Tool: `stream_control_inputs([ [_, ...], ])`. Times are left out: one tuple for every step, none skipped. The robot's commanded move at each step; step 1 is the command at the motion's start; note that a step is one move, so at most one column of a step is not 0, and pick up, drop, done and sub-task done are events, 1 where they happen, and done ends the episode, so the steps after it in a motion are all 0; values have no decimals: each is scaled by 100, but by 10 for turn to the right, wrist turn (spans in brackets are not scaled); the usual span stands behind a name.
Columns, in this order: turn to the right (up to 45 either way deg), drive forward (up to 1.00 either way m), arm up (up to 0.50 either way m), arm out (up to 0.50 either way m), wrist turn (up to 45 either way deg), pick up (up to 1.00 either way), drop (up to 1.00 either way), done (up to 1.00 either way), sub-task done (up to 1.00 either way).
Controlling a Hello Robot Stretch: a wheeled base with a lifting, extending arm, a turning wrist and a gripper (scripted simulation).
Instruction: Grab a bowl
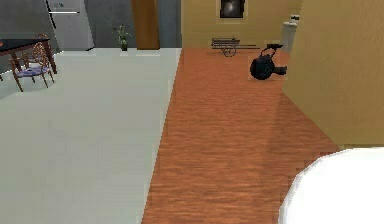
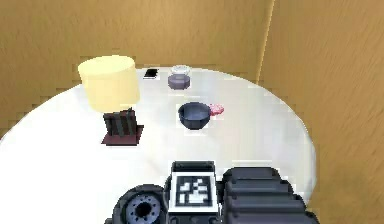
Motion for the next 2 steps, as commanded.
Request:
stream_control_inputs([
  [0, 0, 0, 46, 0, 0, 0, 0, 0],
  [0, 0, 0, 0, 450, 0, 0, 0, 0],
])
